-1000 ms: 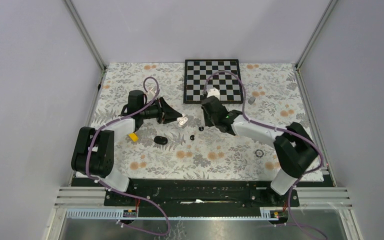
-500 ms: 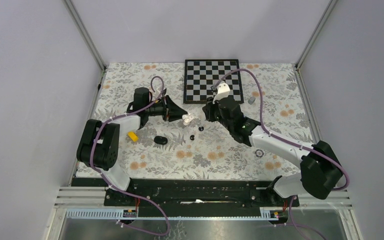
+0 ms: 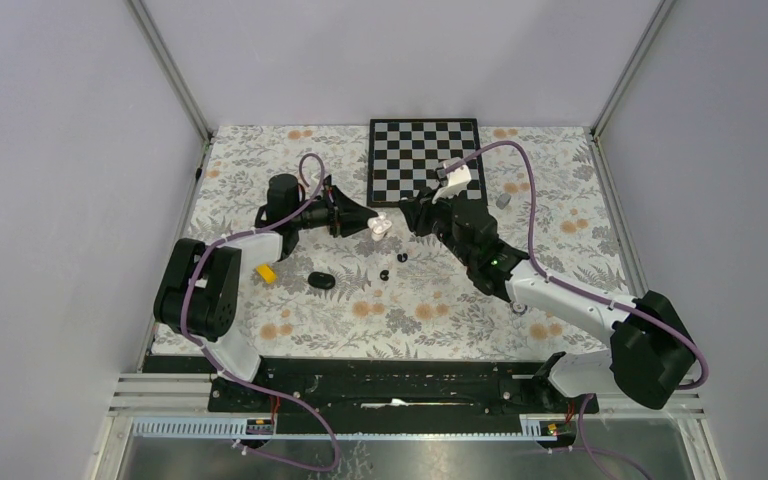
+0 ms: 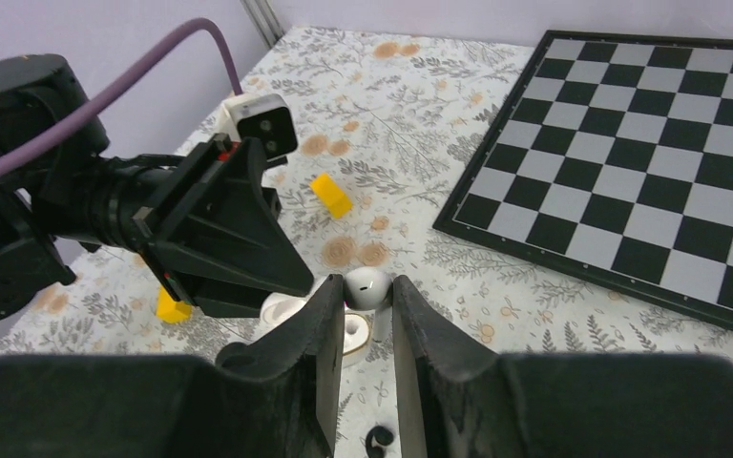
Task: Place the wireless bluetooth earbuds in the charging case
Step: Place the earbud in the charging case.
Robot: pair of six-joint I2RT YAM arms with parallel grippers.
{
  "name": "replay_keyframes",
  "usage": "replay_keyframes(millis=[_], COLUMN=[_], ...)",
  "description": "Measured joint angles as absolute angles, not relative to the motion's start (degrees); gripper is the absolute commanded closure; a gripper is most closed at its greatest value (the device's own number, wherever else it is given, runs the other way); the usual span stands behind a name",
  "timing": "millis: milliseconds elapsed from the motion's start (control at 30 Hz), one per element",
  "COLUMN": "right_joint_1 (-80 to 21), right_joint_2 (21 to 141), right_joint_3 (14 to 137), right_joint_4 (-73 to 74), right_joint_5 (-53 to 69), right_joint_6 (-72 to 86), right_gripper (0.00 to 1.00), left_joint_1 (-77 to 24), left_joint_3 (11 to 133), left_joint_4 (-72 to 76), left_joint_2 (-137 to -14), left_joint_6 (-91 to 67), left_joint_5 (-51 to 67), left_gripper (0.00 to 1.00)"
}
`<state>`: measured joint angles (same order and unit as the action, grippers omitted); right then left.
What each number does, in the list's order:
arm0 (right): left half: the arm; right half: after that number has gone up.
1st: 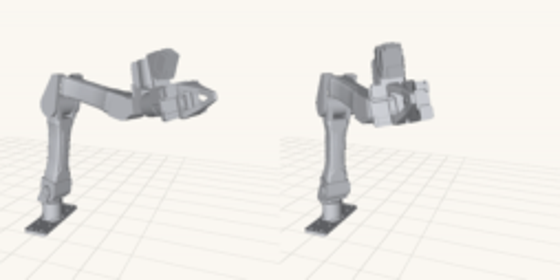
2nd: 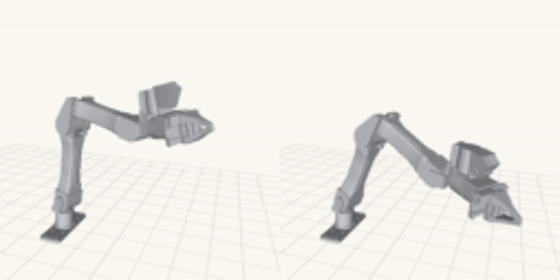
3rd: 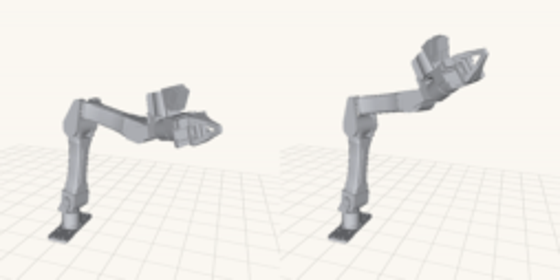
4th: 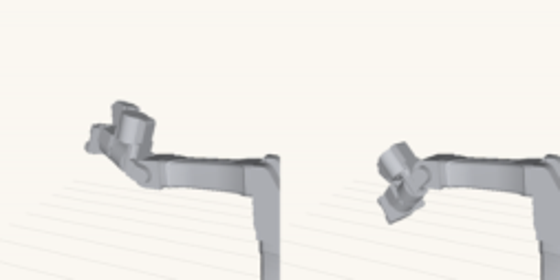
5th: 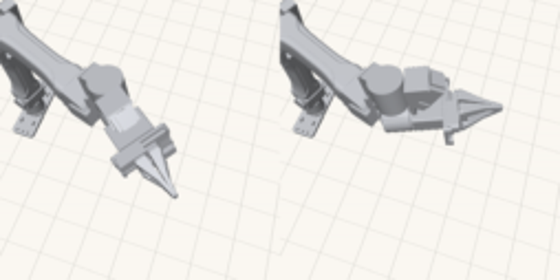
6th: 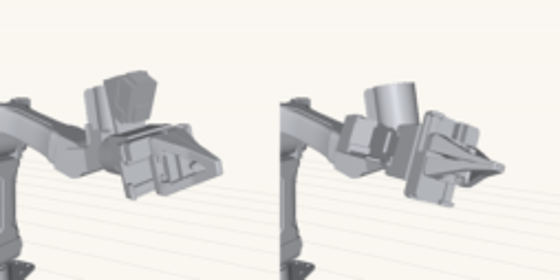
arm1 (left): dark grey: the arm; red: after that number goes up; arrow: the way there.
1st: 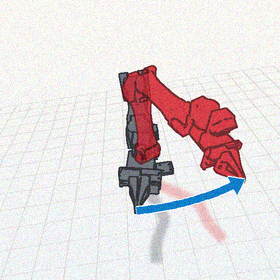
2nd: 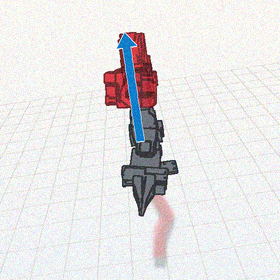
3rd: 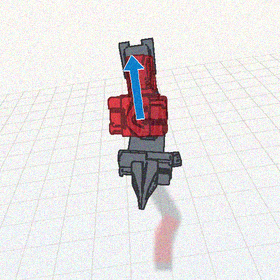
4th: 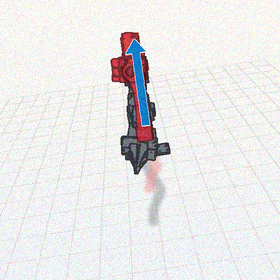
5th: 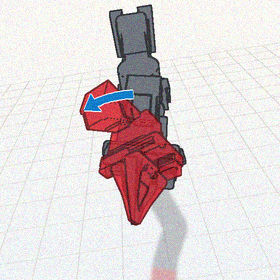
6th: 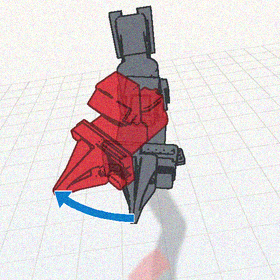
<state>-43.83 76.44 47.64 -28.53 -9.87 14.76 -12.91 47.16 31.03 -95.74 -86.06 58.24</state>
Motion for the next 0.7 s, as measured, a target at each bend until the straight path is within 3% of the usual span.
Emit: replay_keyframes(millis=[700], right_joint_1=[-45.9], right_joint_2=[79.2], right_joint_3=[47.5], right_joint_4=[-38.6], right_joint_5=[-9.7], right_joint_6=[16.3], right_gripper=[0.76], left_joint_1=[-12.9], left_joint_3=[45.6], left_joint_4=[43.9], left_joint_2=[-93.8], left_joint_6=[-103.6], left_joint_5=[56.5], left_gripper=[1.0])
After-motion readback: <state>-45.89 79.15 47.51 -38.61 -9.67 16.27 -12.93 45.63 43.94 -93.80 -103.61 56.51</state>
